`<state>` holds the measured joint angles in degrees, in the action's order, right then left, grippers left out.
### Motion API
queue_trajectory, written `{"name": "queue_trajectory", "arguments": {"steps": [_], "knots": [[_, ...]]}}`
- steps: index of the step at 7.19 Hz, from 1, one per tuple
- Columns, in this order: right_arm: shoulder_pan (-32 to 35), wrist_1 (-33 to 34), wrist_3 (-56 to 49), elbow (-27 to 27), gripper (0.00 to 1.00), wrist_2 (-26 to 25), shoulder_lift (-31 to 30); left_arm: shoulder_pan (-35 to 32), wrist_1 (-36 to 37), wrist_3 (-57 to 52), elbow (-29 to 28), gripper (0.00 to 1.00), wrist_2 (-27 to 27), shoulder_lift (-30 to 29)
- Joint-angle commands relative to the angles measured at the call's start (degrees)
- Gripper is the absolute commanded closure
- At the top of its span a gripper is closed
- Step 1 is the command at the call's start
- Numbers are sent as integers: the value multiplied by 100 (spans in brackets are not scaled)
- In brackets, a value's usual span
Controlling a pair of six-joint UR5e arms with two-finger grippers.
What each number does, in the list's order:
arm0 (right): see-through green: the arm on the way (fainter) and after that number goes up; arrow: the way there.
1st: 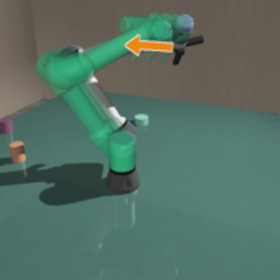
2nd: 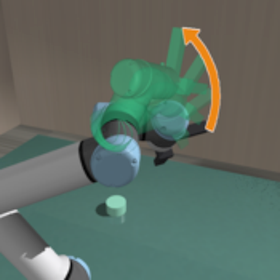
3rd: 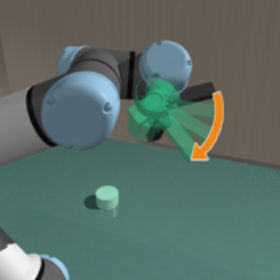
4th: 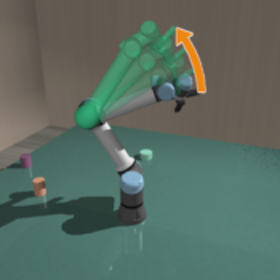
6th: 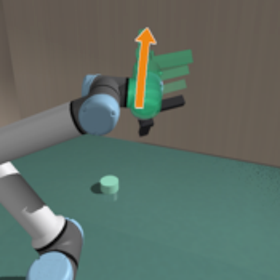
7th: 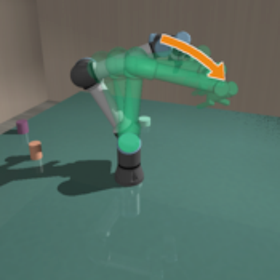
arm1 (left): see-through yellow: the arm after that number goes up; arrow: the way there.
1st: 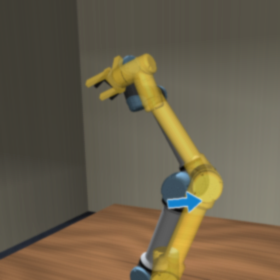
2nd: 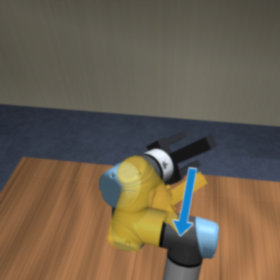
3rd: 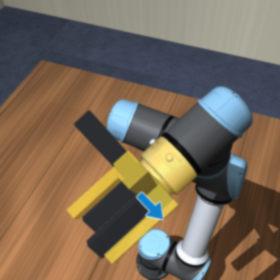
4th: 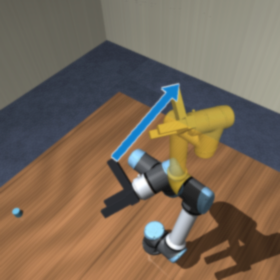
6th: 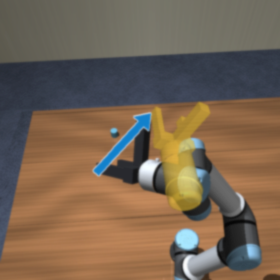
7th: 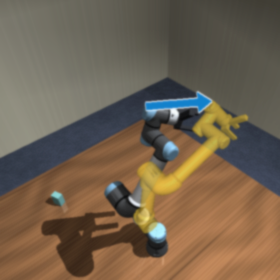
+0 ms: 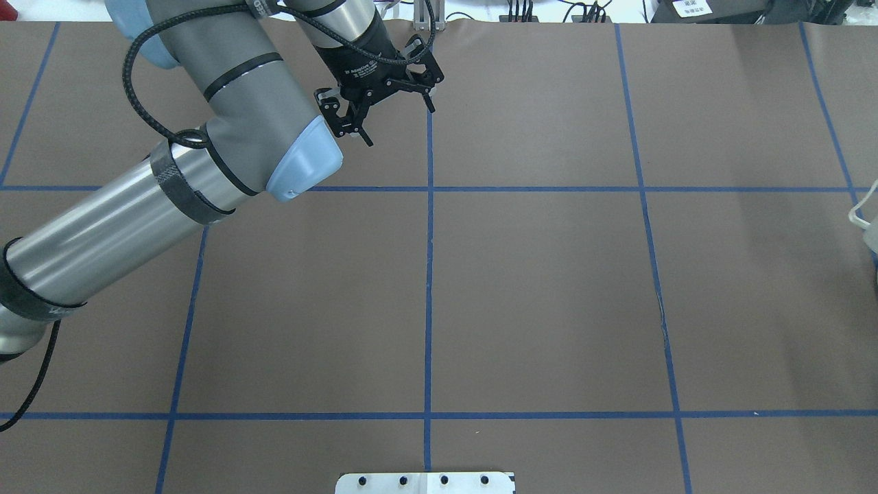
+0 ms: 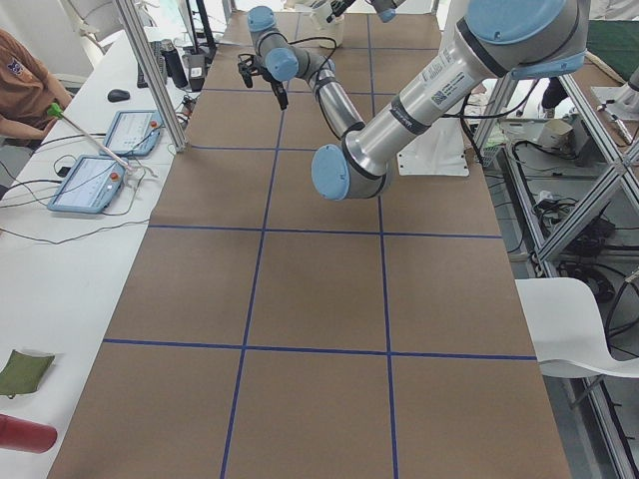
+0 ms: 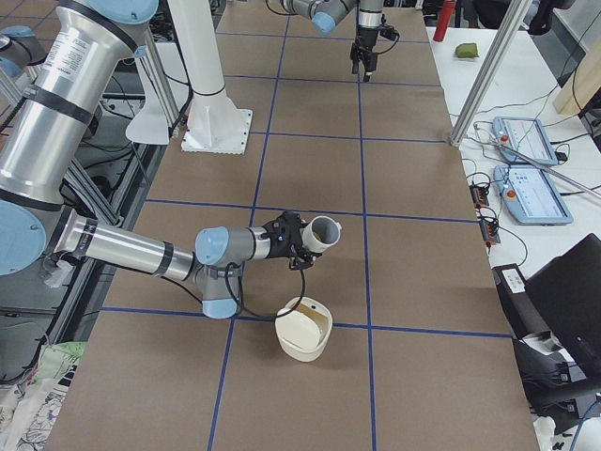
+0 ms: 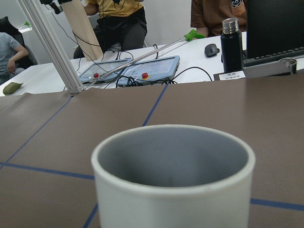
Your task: Left arm hands cup to right arm to dump lemon
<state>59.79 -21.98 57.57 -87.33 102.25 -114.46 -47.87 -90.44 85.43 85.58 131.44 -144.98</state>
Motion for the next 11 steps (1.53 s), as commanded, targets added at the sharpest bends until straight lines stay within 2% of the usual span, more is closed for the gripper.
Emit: {"name": "queue_trajectory", "arguments": {"steps": [1,5,9,11], "knots": [[455,-964,725,961,93,374,161,-3,0,0,11,0,-56,-4],[543,-1975,2973,1473,93,374,187,-20,9,0,117,0,-101,-12],[657,-2372,4856,1578,95,357,249,-91,9,0,126,0,-101,-12],[727,-2835,5649,1997,94,330,493,-152,9,-9,143,0,-92,-12]]}}
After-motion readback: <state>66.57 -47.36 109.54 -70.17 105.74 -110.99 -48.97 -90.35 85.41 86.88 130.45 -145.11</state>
